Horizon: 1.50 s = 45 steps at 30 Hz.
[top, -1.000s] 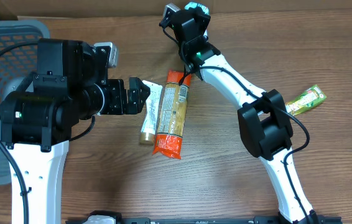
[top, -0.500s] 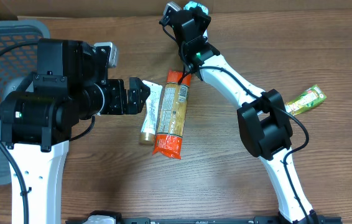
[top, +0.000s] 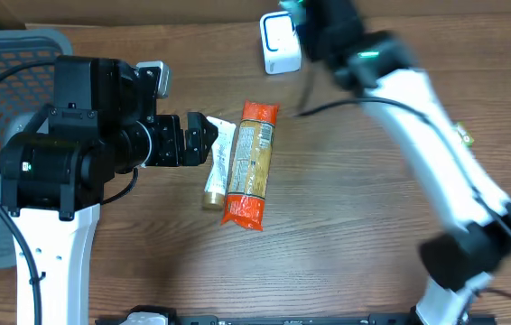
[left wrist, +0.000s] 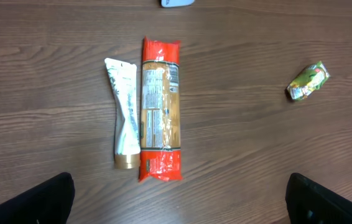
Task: Scan the item barcode
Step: 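Carry the teal pouch right and release it beside the green pouch, then move the right gripper over the spaghetti package and grasp it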
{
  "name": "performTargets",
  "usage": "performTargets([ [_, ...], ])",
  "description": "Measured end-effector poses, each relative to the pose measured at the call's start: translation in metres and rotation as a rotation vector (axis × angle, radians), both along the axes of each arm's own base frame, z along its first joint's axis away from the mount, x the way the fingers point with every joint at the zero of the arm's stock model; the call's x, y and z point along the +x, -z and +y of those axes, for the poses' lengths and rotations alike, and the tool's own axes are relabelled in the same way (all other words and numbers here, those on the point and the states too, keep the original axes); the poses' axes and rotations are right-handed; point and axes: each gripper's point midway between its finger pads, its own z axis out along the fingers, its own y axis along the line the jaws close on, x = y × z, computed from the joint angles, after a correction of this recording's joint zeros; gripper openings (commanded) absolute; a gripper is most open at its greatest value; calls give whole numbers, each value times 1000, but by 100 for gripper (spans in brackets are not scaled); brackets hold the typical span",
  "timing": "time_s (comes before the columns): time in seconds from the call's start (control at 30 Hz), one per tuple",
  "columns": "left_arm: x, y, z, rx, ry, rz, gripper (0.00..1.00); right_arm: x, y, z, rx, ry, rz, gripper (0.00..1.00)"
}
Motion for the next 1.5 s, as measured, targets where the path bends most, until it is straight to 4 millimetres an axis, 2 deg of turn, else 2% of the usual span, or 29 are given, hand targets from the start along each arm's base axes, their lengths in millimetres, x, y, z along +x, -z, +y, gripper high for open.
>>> performTargets([
  [0.03, 0, 0, 0, 0, 0, 0, 100, -11, -13, -17, 83, 19, 28, 4],
  [0.1, 0, 0, 0, 0, 0, 0, 99, -26, -18, -49, 199, 59, 105, 4],
  [0.2, 0, 0, 0, 0, 0, 0, 100, -40, 0, -105, 317, 170, 251, 4],
  [0.3, 0, 0, 0, 0, 0, 0, 100, -45, 37, -153, 402, 293, 396, 4],
  [0.4, 0, 0, 0, 0, 0, 0, 99, -42, 90, -204, 486, 437, 513, 4],
  [0.53, 0, 0, 0, 0, 0, 0, 100, -35, 141, -239, 570, 548, 547, 4],
  [0.57, 0, 0, 0, 0, 0, 0, 100, -36, 157, -250, 595, 589, 558, 4],
  [0.67, 0, 0, 0, 0, 0, 0, 100, -42, 190, -275, 639, 680, 582, 4],
  [0.73, 0, 0, 0, 0, 0, 0, 100, -50, 210, -288, 659, 733, 605, 13],
  [0.77, 0, 0, 0, 0, 0, 0, 99, -53, 218, -292, 664, 750, 617, 24],
  [0.83, 0, 0, 0, 0, 0, 0, 99, -55, 232, -294, 671, 769, 637, 34],
  [0.9, 0, 0, 0, 0, 0, 0, 100, -56, 237, -293, 674, 774, 646, 45],
  [0.93, 0, 0, 0, 0, 0, 0, 100, -56, 238, -291, 678, 775, 648, 59],
  [0.97, 0, 0, 0, 0, 0, 0, 100, -55, 238, -290, 680, 773, 649, 64],
  [1.07, 0, 0, 0, 0, 0, 0, 99, -57, 238, -288, 680, 772, 658, 66],
  [1.2, 0, 0, 0, 0, 0, 0, 100, -74, 237, -279, 690, 786, 744, 68],
  [1.27, 0, 0, 0, 0, 0, 0, 100, -81, 227, -274, 688, 792, 787, 72],
  [1.33, 0, 0, 0, 0, 0, 0, 100, -79, 210, -271, 687, 783, 787, 76],
  [1.37, 0, 0, 0, 0, 0, 0, 100, -75, 197, -267, 687, 768, 778, 84],
  [1.47, 0, 0, 0, 0, 0, 0, 100, -65, 155, -242, 695, 687, 734, 100],
  [1.5, 0, 0, 0, 0, 0, 0, 100, -64, 147, -233, 700, 665, 724, 100],
])
